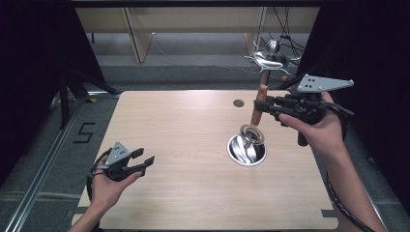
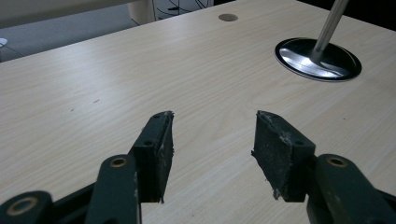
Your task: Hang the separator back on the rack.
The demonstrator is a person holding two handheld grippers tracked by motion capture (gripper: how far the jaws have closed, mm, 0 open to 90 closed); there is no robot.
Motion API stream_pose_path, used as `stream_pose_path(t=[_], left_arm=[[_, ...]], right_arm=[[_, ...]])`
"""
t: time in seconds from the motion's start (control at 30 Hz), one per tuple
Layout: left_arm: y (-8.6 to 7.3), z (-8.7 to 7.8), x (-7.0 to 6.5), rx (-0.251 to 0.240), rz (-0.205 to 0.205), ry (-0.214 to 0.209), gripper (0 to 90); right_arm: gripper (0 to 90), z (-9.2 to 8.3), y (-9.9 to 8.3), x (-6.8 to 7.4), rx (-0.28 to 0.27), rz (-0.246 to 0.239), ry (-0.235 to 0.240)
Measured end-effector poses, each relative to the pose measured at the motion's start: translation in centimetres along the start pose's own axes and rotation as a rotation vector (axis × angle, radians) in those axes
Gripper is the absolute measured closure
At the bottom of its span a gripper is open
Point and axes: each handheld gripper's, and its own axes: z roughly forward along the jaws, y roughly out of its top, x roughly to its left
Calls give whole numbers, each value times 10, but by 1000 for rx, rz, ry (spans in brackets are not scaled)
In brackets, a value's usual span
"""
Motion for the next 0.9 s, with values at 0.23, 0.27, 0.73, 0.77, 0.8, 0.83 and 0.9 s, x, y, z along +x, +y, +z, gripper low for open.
stream_pose_path(t=[0.23, 0.27, 0.73, 0.77, 0.8, 0.83, 0.9], left_arm=[[2, -2, 1, -5, 15, 8, 464], [2, -2, 1, -5, 14, 7, 464], [3, 0, 2, -15, 19, 6, 464], [3, 0, 2, -15, 21, 6, 464], [3, 0, 1, -16, 8, 5, 464], [3, 0, 1, -16, 10, 3, 464], [2, -1, -1, -19, -12, -1, 464]], right_arm=[[743, 1, 4, 2, -11, -1, -2], [743, 2, 5, 2, -16, -10, -2], [743, 5, 18, 4, -23, 4, -3], [743, 5, 19, 5, -23, 26, -6], [743, 6, 20, 5, -27, 25, -4], [743, 8, 21, 3, -28, 29, 9], [743, 8, 22, 2, -27, 31, 2]])
